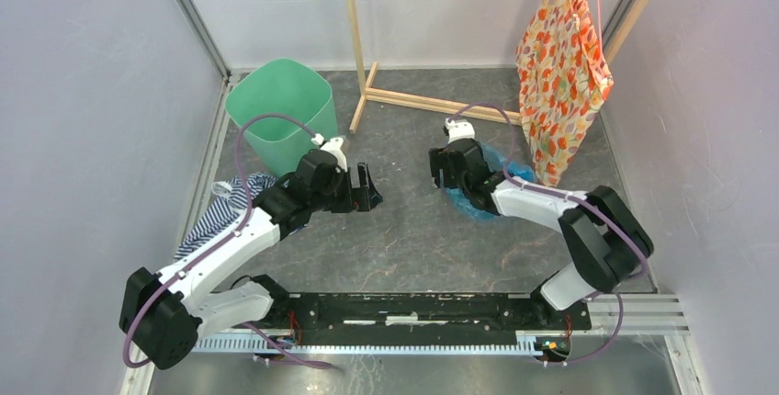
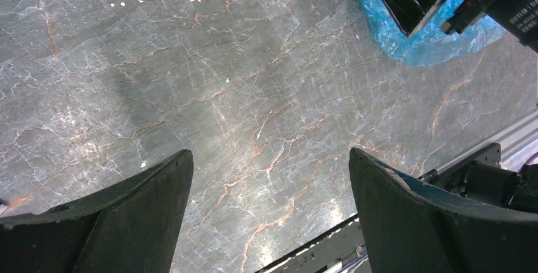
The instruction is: Put the trash bags into the trash bin
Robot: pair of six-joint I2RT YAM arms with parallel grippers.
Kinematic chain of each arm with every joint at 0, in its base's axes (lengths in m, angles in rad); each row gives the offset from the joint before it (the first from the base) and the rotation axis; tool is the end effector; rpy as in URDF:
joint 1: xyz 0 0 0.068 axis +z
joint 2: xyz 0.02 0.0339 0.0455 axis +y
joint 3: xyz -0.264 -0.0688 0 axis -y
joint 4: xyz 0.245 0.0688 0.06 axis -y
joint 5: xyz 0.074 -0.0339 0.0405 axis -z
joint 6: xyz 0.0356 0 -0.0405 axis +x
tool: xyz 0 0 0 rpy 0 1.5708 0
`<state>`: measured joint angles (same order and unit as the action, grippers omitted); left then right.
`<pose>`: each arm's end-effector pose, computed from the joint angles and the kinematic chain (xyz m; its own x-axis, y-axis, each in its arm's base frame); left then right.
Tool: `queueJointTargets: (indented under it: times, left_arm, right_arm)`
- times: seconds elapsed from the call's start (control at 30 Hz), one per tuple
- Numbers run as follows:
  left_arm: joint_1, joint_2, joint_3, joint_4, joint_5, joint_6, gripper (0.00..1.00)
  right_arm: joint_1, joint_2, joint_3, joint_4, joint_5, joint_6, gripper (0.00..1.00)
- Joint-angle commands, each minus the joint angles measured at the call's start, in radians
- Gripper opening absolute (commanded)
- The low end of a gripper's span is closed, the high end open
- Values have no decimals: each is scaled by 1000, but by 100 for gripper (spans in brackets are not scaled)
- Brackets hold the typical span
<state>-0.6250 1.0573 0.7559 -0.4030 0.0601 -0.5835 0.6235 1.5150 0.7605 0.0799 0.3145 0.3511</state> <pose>0.1817 -0.1337 0.2571 -0.7805 -0.1150 -0.6145 0.2290 0.8620 -0.4523 0.2574 0.1715 0.1856 -0.5996 -0.0284 -0.7998 -0.1628 0.9828 0.0872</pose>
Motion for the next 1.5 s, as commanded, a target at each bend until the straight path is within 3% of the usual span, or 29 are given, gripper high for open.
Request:
queueJointTargets:
  times: [0.0, 0.07, 0.23, 0.3, 0.53, 0.6, 0.77, 0.9, 1.03, 1.23, 1.47]
  left_arm:
    - [-4, -14, -7, 32, -42, -18, 98]
    - [-4, -18, -11, 34, -56, -26, 98]
    - [-4, -32, -27, 46, -104, -52, 97]
    - [-4, -35, -29, 45, -115, -59, 97]
    - [-2, -32, -23, 44, -120, -68, 95]
    - [-2, -24, -16, 44, -112, -70, 94]
    - [-2, -2, 5, 38, -101, -76, 91]
    - [-2, 12, 39, 11, -96, -80, 85]
    - [-2, 18, 52, -31, -107, -94, 80]
    - [-13, 34, 2, -27, -103, -162, 78]
    - [-38, 74, -41, 49, -150, -250, 77]
  right_arm:
    - [-5, 81, 101, 104, 13, -31, 77]
    - [-6, 110, 123, 99, 9, -44, 62]
    - [6, 128, 124, 75, -67, -26, 12]
    - [34, 109, 117, 50, -98, -9, 1]
    - [230, -12, 59, 34, -150, 91, 0]
    - [266, -27, 47, 49, -168, 119, 5]
    - [273, -48, 59, 32, -196, 114, 55]
    - [274, -87, 113, -46, -226, 38, 81]
    - [267, -124, 157, -138, -210, -50, 89]
    - [182, -139, 207, -191, -147, -200, 88]
    - [-4, -112, 180, -89, -173, -274, 90]
